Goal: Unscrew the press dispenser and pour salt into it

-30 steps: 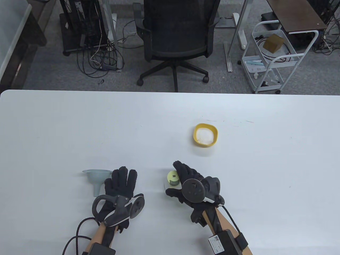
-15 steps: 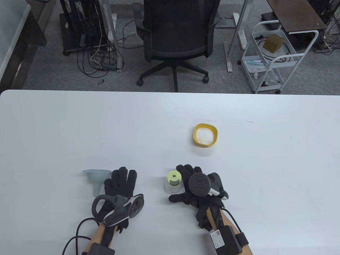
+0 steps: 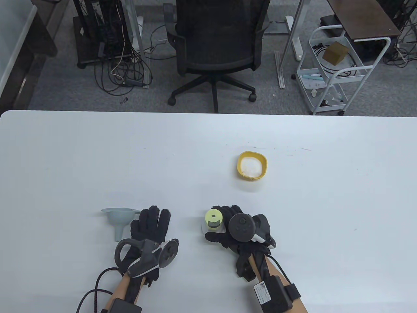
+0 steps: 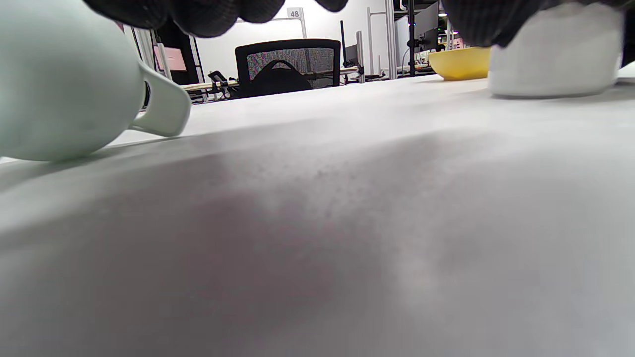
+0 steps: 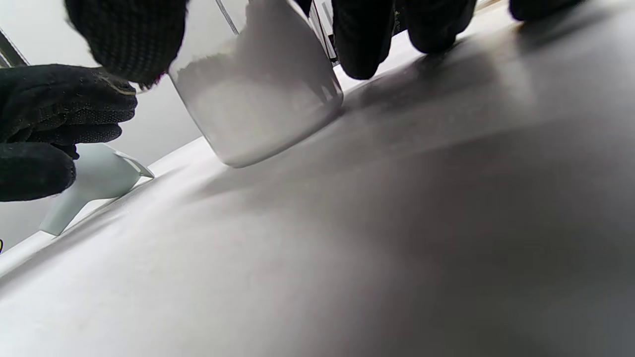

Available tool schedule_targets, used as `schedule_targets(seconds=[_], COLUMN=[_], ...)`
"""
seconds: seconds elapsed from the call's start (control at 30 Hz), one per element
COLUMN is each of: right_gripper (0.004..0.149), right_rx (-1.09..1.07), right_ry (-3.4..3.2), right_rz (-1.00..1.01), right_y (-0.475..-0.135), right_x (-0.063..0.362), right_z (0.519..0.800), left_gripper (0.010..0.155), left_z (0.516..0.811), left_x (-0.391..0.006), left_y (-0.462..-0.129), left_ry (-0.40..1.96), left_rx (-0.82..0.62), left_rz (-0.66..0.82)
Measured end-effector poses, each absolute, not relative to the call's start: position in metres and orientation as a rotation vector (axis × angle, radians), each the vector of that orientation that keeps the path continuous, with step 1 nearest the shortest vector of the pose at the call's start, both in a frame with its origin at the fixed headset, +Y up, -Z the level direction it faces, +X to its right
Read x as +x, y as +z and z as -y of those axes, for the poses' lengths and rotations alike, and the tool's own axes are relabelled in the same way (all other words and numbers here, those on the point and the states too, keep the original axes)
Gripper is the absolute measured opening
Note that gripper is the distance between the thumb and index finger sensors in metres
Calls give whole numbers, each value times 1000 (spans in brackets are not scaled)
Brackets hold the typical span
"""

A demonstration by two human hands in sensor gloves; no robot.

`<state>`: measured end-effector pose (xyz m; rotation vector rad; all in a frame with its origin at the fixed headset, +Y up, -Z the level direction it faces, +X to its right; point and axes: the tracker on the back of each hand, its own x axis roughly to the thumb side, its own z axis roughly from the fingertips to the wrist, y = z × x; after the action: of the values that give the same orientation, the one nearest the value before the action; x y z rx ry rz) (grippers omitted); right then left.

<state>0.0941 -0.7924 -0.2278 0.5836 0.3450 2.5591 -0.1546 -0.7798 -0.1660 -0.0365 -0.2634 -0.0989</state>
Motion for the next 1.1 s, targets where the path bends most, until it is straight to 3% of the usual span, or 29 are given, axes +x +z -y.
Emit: schedule_targets(seconds=[0.27, 0.5, 0.7, 1.1], right_gripper=[90, 90, 90, 91], right_rx=[585, 584, 582, 587], right_ry=[2554, 2556, 2549, 2552], right_rz=[-359, -360, -368, -371], right_y=[-228, -228, -229, -229], right_x=[93, 93, 93, 93], right_z=[792, 792, 792, 792], left_gripper=[102, 106, 109, 93], left_z=[765, 738, 732, 736], left_x=[-143, -118, -83, -65], left_y=[-169, -196, -215, -217], left_ry=[18, 375, 571, 478], left_rx=[-30, -111, -184, -184], left_rz=[306, 353, 454, 503])
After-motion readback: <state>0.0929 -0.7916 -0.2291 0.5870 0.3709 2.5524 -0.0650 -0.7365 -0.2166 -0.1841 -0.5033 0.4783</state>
